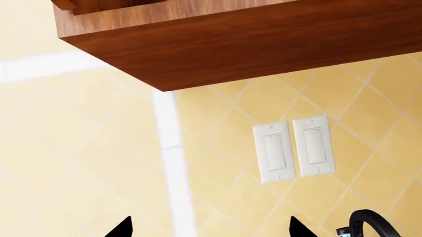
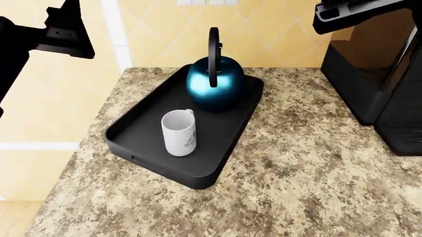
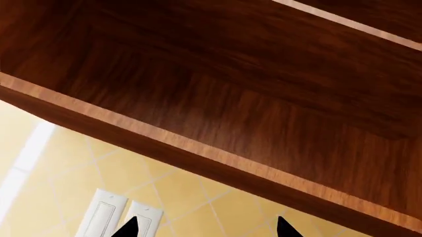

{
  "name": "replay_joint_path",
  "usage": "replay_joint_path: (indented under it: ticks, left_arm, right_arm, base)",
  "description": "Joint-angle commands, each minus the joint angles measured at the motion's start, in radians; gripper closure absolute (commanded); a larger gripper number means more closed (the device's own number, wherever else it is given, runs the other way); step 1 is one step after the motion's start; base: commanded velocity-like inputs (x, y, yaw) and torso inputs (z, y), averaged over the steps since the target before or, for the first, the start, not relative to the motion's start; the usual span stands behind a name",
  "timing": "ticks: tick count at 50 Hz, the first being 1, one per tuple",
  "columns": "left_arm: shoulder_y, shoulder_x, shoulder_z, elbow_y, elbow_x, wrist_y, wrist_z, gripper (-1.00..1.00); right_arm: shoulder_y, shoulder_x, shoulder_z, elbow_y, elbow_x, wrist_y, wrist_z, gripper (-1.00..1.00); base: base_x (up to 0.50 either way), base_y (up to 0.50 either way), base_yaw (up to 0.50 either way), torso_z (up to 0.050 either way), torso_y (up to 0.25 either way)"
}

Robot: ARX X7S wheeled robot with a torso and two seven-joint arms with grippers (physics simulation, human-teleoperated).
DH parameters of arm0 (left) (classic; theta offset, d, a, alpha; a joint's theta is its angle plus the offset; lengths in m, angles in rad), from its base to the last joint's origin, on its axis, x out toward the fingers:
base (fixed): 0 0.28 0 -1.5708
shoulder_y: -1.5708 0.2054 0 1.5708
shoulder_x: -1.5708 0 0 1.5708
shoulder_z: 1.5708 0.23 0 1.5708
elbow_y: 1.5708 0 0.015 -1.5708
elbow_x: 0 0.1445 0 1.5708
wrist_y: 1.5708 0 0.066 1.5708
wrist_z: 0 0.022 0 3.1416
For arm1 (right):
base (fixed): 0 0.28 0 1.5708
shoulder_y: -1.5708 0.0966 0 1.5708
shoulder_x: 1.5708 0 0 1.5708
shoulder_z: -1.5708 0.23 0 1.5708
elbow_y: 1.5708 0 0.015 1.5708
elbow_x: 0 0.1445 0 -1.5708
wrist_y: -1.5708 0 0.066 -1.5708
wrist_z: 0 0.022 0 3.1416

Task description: Pick the kettle from the counter and place it on the tray. Then pick the mug from the cabinet and place it on the tray. Then close the cabinet doors.

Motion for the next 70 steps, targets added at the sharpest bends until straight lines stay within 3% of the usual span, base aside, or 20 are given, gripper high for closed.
replay_joint_path:
  ticks: [1,17,35,43,53,70]
  left_arm:
    - [-0.001,-0.01,-0.055,0.04,-0.019,0.027,-0.038,-1.0]
    - [-0.081,-0.054,-0.13,0.079,-0.107,0.012,-0.094,-1.0]
    - [0.018,-0.154,-0.238,0.057,-0.067,0.053,-0.067,-1.0]
    - [-0.03,-0.168,-0.186,-0.005,0.026,0.058,-0.029,-1.0]
    - [-0.264,-0.156,-0.048,-0.123,0.135,0.001,0.011,-1.0]
    - [-0.363,-0.169,0.034,-0.248,0.243,-0.01,0.056,-1.0]
  right_arm:
    - [0.017,0.029,0.044,-0.035,0.045,-0.002,0.034,-1.0]
    - [0.095,0.046,0.047,-0.028,0.119,0.017,0.074,-1.0]
    - [0.114,0.045,0.03,-0.021,0.148,0.007,0.101,-1.0]
    - [0.108,0.049,0.022,-0.018,0.136,-0.008,0.087,-1.0]
    - [0.108,0.052,0.01,-0.013,0.129,-0.019,0.08,-1.0]
    - [0.123,0.049,-0.01,-0.008,0.135,-0.029,0.09,-1.0]
  base:
    - [0.0,0.0,0.0,0.0,0.0]
    - [0.0,0.0,0.0,0.0,0.0]
    - [0.0,0.0,0.0,0.0,0.0]
    - [0.0,0.0,0.0,0.0,0.0]
    - [0.0,0.0,0.0,0.0,0.0]
    - [0.0,0.0,0.0,0.0,0.0]
